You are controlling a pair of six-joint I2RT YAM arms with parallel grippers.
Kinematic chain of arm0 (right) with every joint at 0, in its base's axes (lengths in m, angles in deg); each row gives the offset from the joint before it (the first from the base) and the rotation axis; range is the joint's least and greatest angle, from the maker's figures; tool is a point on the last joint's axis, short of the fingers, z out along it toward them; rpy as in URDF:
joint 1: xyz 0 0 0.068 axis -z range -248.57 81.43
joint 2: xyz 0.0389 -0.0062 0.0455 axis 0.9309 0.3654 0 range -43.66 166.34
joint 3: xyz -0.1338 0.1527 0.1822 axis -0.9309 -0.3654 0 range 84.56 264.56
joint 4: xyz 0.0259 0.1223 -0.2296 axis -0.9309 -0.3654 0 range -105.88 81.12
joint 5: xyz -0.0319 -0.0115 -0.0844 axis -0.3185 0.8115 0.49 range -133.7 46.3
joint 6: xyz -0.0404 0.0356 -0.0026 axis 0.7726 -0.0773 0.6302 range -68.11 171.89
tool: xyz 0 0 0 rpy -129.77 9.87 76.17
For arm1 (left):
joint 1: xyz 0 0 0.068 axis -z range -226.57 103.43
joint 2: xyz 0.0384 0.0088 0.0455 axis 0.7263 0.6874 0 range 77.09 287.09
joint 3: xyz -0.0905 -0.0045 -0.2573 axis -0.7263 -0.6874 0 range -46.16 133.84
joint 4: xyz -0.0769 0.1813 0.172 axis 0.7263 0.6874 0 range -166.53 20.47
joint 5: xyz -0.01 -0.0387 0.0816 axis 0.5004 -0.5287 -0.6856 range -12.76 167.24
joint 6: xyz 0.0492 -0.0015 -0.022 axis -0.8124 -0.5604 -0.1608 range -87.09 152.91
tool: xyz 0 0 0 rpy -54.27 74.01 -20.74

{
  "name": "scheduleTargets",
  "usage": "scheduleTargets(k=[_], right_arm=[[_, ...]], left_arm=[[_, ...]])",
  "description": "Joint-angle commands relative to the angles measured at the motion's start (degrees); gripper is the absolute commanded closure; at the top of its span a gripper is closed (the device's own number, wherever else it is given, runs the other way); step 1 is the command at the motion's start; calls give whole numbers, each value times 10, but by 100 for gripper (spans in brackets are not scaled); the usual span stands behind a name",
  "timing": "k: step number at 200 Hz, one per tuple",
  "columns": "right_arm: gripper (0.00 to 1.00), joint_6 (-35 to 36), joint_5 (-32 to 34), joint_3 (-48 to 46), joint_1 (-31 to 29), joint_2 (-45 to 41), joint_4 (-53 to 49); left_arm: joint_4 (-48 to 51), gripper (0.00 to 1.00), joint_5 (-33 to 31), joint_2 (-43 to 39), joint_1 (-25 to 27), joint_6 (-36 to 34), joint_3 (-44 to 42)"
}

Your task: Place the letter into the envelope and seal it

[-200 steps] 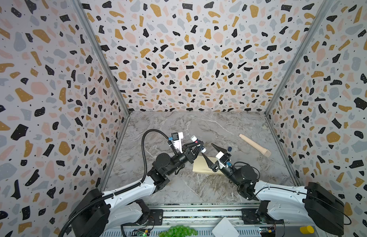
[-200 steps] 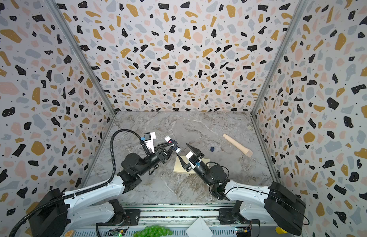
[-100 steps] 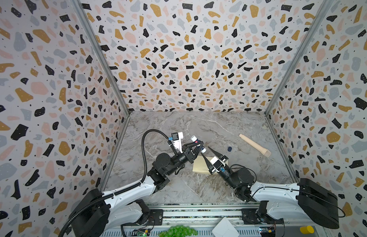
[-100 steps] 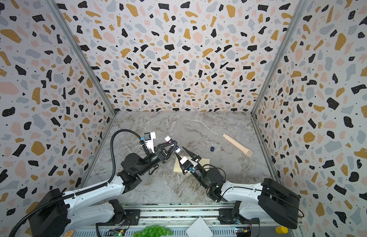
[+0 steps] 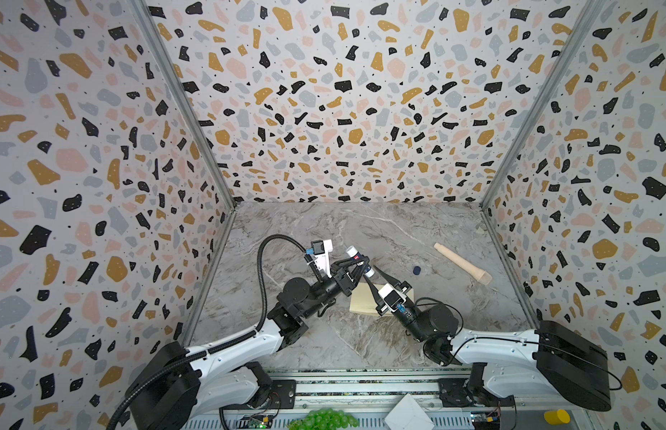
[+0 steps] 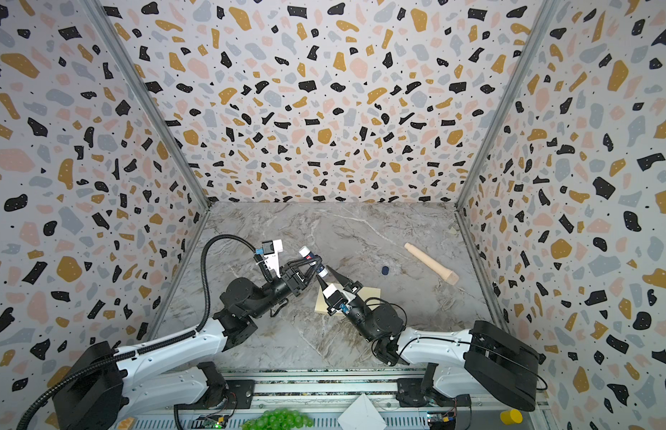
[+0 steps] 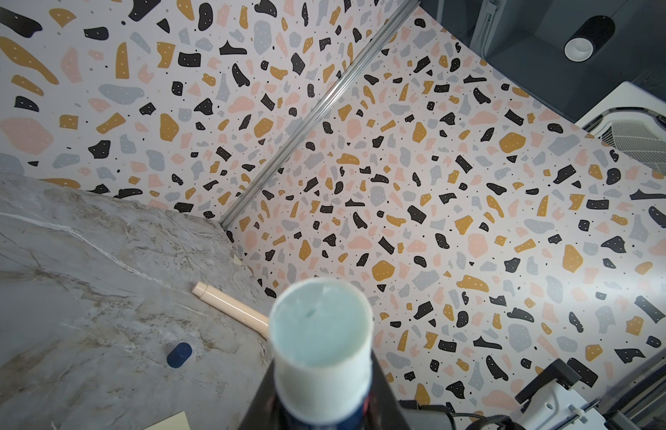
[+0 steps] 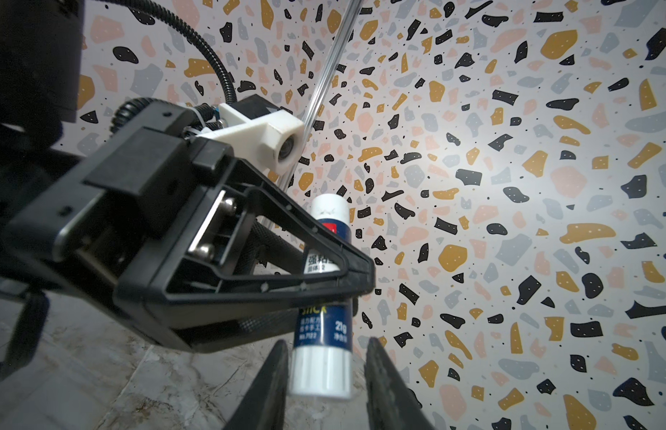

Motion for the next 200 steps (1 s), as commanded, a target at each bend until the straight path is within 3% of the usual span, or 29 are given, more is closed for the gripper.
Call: scheduleTargets(k=[1,48,114,132,152,173,200], right_arm=[[64,5,15,22,-3,1,17],[71,2,16,22,-3,3,10],[93,-51,-7,25,3,-14,-31],[95,-138,-93,32,34,-45,-100],[95,-314,-277,44,118,-79,-160],[98,-489,-443,49,205,-79,-129],[97,-627,-584,66,253,-49,-66]], left_arm=[[-26,100,0,0,1,1,24],[-25,100,0,1,1,2,26],[-39,100,11,1,1,-16,19],[-44,100,14,-7,1,-36,15],[-53,100,23,-18,1,-60,10],[-57,100,35,-30,1,-81,7],[-69,100,53,-38,0,-97,4]])
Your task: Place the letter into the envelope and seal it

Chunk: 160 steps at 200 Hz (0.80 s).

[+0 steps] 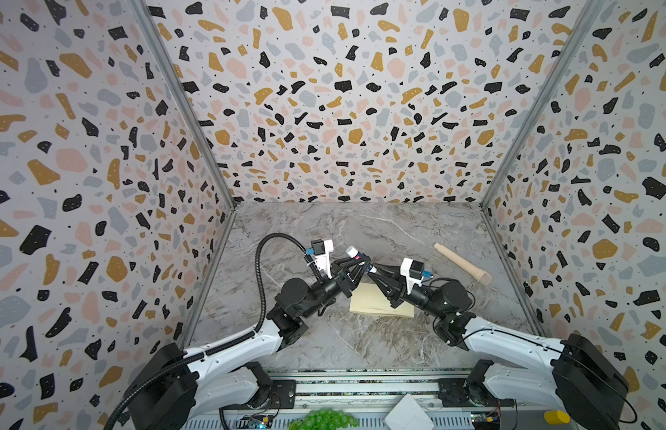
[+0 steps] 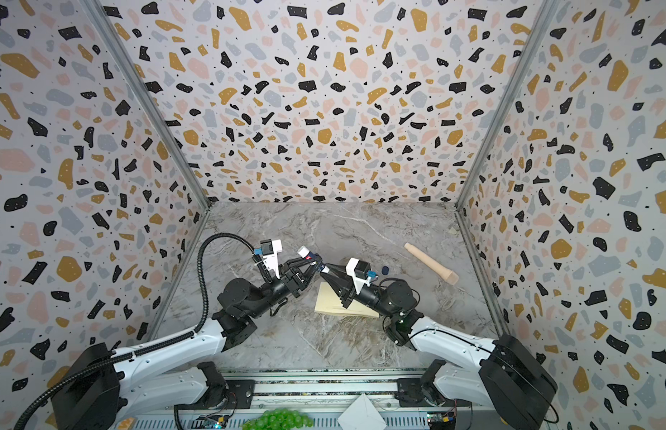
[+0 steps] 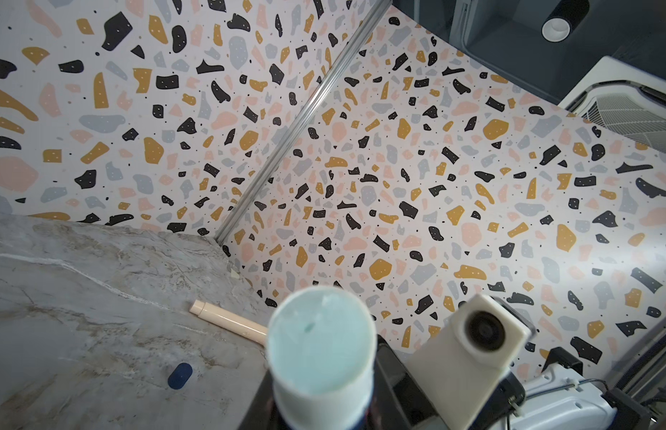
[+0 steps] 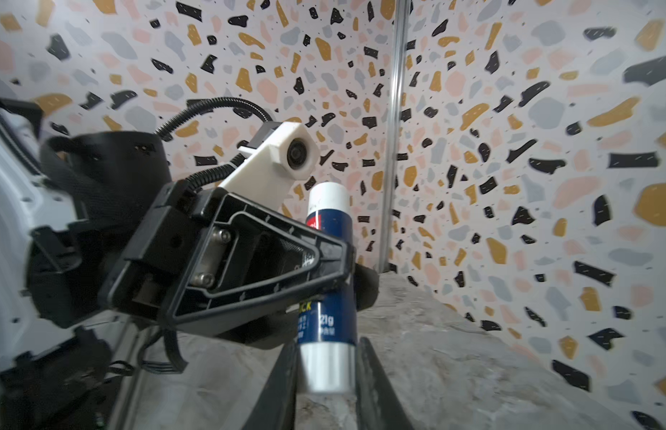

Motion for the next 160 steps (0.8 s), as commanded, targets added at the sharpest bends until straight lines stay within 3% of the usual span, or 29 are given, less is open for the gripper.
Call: scheduleTargets(k=[1,18,40,73,101,120,139,160], right_arm=[[97,-217,-164,33,52,14,59],[95,-284,-229,51,63,44,92],[91,-338,-263,64,67,75,139],[88,-319,-243,61,66,76,125],[69,-188,-126,44,51,28,13],[48,-22,38,19,3,-30,-60],[31,144,193,-12,-63,-65,-60],[26,244,287,-29,-102,-74,-40]], left_arm=[[-60,100,33,-27,0,-39,-1],[-65,100,42,-30,-1,-42,-2],[-60,100,41,-34,0,-44,-3],[-38,100,23,-34,0,-39,0],[-27,100,6,-32,0,-27,3],[-23,100,-1,-32,0,-27,2],[-19,100,-5,-33,0,-28,2],[-19,100,-7,-33,0,-28,2]])
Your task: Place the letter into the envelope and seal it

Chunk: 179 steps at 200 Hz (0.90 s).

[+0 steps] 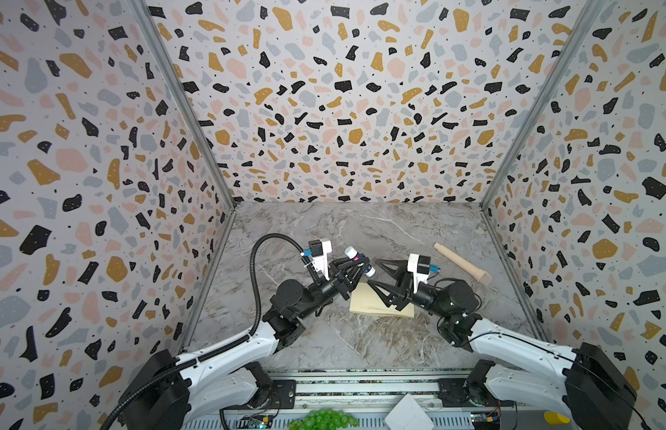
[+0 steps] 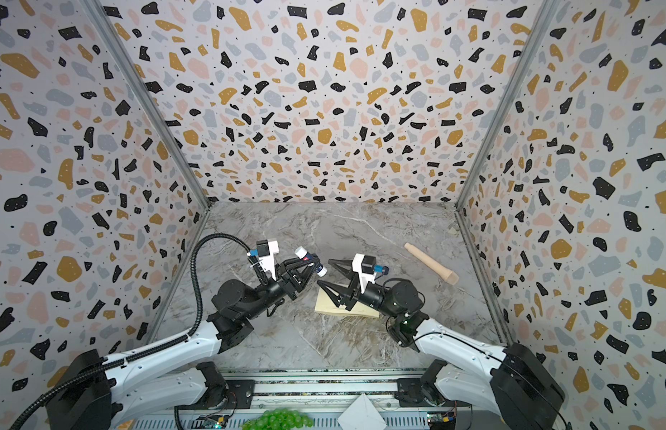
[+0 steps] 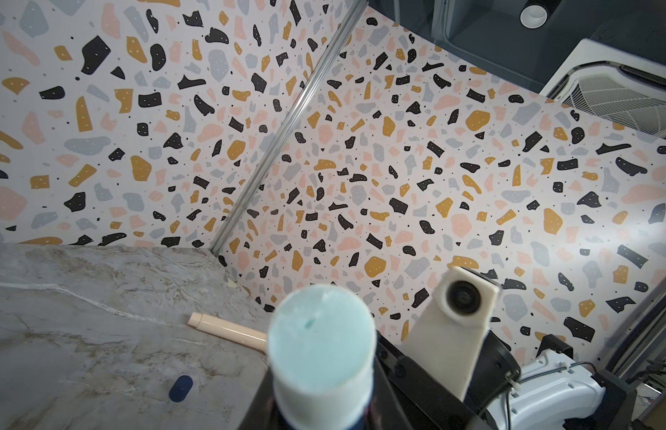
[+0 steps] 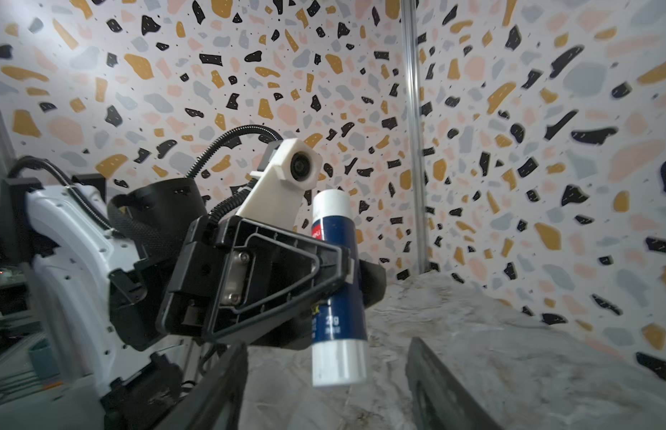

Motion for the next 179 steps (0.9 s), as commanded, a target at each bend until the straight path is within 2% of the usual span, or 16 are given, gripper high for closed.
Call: scheduleTargets(k=[1,30,60,138,179], right_arm=[[26,219,200,-18,-41,-16,-7],[26,297,260,-32,-82,-3,55],[32,353,293,-30,-112,21,101],[49,371,302,-5,-132,53,126],[54,373,300,7,-135,66,128]], left_arm=[[-28,100,-11,-9,-1,-3,3],[-26,100,-12,-8,-1,-3,4],[-23,100,-13,-8,-1,-2,5],[-24,100,-13,-8,-2,1,5],[-25,100,-12,-8,-2,3,4]])
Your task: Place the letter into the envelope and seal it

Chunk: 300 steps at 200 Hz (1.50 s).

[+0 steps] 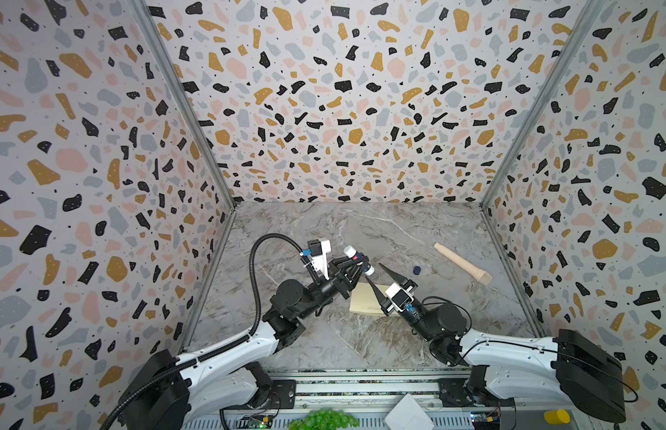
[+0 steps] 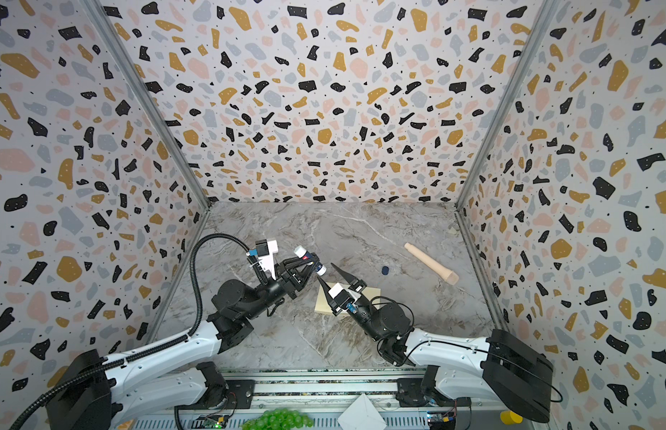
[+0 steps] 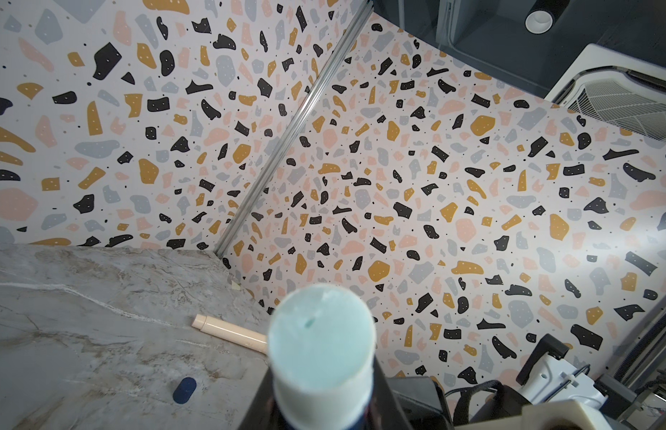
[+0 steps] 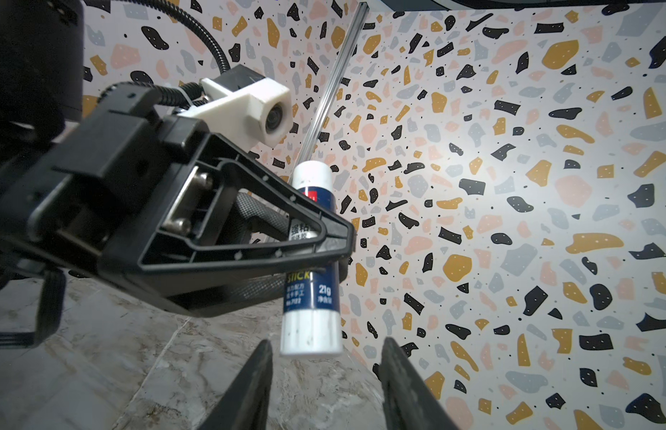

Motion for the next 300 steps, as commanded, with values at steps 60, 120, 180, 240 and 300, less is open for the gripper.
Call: scheduleTargets(k=[60,120,180,240,300], right_arm=[[65,9,5,44,-7,24,24],[84,1,10,47,-9,30,23],[95,-271,-244,64,106,-44,-119],[95,-721,-694,120,290,52,36],[91,-784,-698,121,297,106,122]], left_arm=[[-29,100,-2,-11,-1,2,1],[-29,100,-1,-11,-1,1,0],[-29,100,15,-23,-1,-36,-6],[-34,100,71,-40,-1,-78,0],[-12,100,60,-37,0,-78,5]])
